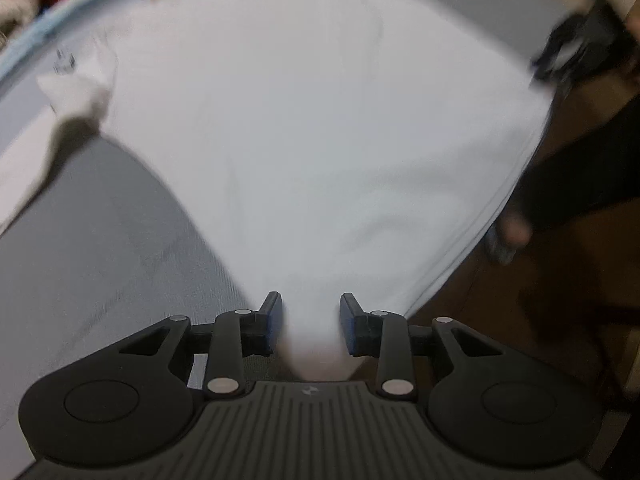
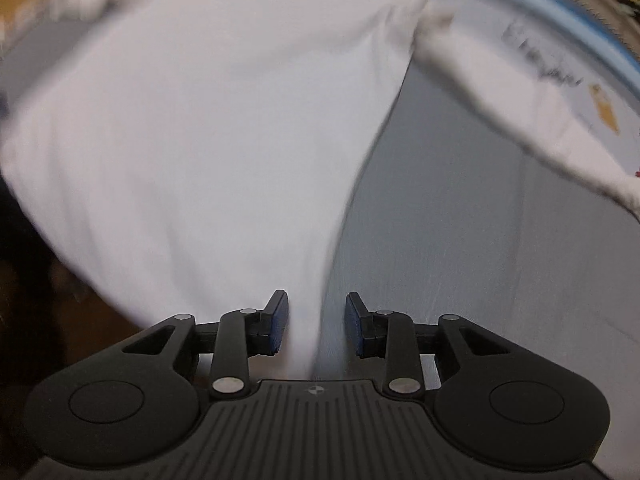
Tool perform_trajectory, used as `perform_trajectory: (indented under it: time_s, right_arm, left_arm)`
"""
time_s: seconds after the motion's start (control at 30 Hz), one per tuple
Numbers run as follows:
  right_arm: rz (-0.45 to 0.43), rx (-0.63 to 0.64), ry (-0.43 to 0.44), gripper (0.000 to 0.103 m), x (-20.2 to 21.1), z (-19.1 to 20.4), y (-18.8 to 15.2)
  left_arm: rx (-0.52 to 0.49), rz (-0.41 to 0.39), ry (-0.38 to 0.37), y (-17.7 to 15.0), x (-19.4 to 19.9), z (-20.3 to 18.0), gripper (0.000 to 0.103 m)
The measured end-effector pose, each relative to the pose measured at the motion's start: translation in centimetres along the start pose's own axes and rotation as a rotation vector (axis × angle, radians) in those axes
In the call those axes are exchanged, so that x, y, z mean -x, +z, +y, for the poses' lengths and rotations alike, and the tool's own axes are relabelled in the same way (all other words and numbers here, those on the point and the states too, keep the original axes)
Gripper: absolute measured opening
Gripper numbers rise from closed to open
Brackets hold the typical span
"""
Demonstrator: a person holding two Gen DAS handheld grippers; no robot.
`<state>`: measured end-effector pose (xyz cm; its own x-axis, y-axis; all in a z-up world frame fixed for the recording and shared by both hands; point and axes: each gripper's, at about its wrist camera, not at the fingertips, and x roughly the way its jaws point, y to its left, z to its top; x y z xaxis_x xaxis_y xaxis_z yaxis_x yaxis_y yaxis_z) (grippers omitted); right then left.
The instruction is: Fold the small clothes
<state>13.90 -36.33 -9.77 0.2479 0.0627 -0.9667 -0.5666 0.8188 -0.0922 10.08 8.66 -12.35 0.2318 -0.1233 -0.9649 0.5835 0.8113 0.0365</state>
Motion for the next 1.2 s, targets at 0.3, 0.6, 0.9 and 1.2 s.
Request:
perform_trajectory:
  time_s: [0.3, 0.6, 0.9, 1.2]
  right_arm:
    - [-0.245, -0.173, -0.02, 0.037, 3.4, -3.3, 1.4]
    - [-0.349, -0.377, -0.134, 0.039, 2.5, -8.2, 4.7]
    - [-0.344, -0.577, -0.209, 0.041, -0.3, -13.5, 6.2]
    - [-0.431, -1.204, -0.277, 0.051, -3.7, -26.3, 3.0]
  left_arm:
    - [0.118, -0.265, 0.102, 4.6, 2.0, 1.8, 0.057]
    - [0.279, -0.493, 0.288, 9.8, 3.0, 1.2, 0.082]
    - [0.337, -0.49, 0.31, 13.6, 1.6, 3.4, 0.083]
    - [0.348, -0.452, 0.312, 14.2, 0.2, 5.2, 0.083]
